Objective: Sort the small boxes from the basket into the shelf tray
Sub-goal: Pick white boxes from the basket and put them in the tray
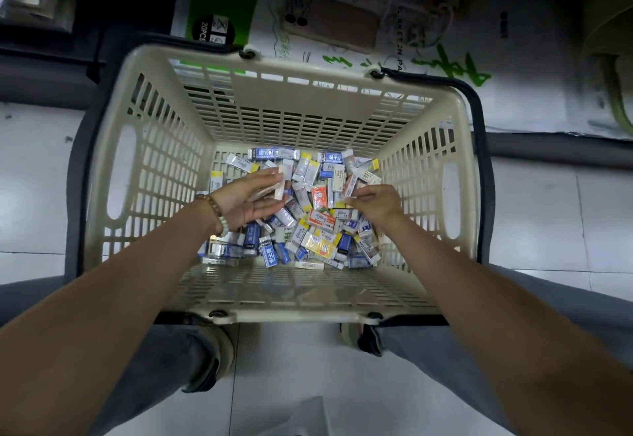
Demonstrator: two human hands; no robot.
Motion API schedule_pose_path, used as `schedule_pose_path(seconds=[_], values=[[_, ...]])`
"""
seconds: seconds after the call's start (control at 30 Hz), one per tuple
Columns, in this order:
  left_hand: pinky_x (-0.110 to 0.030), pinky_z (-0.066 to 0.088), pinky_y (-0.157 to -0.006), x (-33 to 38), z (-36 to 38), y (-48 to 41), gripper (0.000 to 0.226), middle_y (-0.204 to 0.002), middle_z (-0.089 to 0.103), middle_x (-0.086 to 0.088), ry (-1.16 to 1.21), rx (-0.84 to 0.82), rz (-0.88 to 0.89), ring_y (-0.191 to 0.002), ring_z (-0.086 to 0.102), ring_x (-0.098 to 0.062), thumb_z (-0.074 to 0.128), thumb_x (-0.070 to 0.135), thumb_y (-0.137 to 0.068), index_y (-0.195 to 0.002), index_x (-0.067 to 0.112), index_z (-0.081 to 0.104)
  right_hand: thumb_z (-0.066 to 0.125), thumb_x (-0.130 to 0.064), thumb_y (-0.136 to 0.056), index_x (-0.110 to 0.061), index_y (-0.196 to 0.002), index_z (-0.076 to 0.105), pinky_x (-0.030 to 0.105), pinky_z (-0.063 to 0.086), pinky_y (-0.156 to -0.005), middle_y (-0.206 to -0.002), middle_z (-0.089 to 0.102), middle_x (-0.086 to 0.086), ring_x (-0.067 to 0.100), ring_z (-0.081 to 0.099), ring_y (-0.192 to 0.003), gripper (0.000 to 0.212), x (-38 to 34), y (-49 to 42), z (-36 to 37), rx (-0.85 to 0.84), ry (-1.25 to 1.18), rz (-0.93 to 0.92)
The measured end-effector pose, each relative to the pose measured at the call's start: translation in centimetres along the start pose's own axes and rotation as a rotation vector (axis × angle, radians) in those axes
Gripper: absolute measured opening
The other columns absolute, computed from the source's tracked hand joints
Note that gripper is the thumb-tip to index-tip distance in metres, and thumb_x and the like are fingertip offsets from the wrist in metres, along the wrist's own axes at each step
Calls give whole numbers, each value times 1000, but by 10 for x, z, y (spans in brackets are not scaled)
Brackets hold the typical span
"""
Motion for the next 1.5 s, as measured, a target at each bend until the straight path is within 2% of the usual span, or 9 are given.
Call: schedule_pose_path(seconds=[0.13, 0.27, 0.47, 0.67, 0.83, 1.0, 1.17, 1.4, 1.5], values=[[-19, 55, -62, 4, 10, 6, 46, -112, 59, -5, -61, -8, 5, -81, 70, -11, 76, 26, -62, -104, 20, 58, 70, -7, -82, -2, -99, 70, 28, 55, -81, -99, 69, 10, 15, 61, -77, 17, -2, 14, -19, 36, -103, 6], [-14, 52, -53, 19, 24, 25, 42, -88, 59, -5, -241, 73, -7, -61, 64, -5, 64, 45, -76, -102, 12, 58, 55, -1, -91, -1, -116, 62, 17, 56, -60, -88, 64, 7, 14, 58, -65, 25, -27, 38, -39, -67, -354, 25], [-15, 47, -41, 106, 71, 93, 55, -63, 58, -1, -390, 164, 195, -41, 53, -4, 35, 55, -92, -81, 8, 60, 57, -4, -90, 0, -115, 57, 19, 58, -68, -90, 65, 10, 14, 68, -72, 25, -125, 106, -77, -310, -642, -97], [-17, 54, -56, 174, 140, 192, 17, -93, 72, 5, -374, -28, 422, -74, 69, -4, 50, 26, -95, -102, 15, 59, 68, -7, -76, -12, -94, 67, 16, 56, -69, -85, 73, 4, 8, 69, -71, 19, -229, 204, -138, -378, -548, -419], [-21, 57, -64, 180, 150, 243, 25, -106, 71, -3, -187, -62, 490, -91, 70, -18, 54, 13, -91, -115, 6, 55, 67, -22, -69, -15, -90, 73, 14, 53, -66, -77, 71, -1, 6, 64, -69, 23, -284, 262, -145, -454, -620, -536], [-17, 55, -61, 198, 159, 259, 29, -90, 73, -8, -106, -59, 583, -81, 71, -16, 64, 15, -80, -107, 3, 61, 65, -22, -80, -15, -98, 70, 24, 53, -82, -85, 71, 1, 12, 65, -82, 20, -315, 276, -147, -410, -522, -635], [-12, 49, -52, 209, 151, 254, 39, -59, 64, 3, -249, 42, 565, -53, 58, -4, 75, 32, -58, -92, 13, 71, 73, -33, -64, -17, -91, 74, 26, 53, -86, -91, 73, 5, 15, 66, -87, 31, -326, 270, -146, -416, -495, -641], [-13, 50, -56, 209, 149, 247, 21, -84, 69, -8, -338, -17, 530, -61, 61, -6, 71, 8, -75, -95, 4, 65, 76, -29, -69, -19, -89, 76, 16, 51, -66, -89, 75, 0, 6, 68, -80, 23, -313, 255, -134, -385, -355, -589], [-13, 50, -55, 209, 150, 247, 22, -85, 70, -8, -326, -2, 551, -62, 59, -8, 69, 12, -78, -97, 4, 66, 75, -28, -66, -18, -89, 76, 15, 51, -63, -89, 75, 1, 5, 68, -77, 25, -307, 252, -126, -415, -374, -538]])
Point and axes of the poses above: each hand's wrist, its own y-axis away from the middle knuckle, its own z-axis out of the palm, x = y × z, the point moved 10 cm from there along -y, towards the middle knuckle
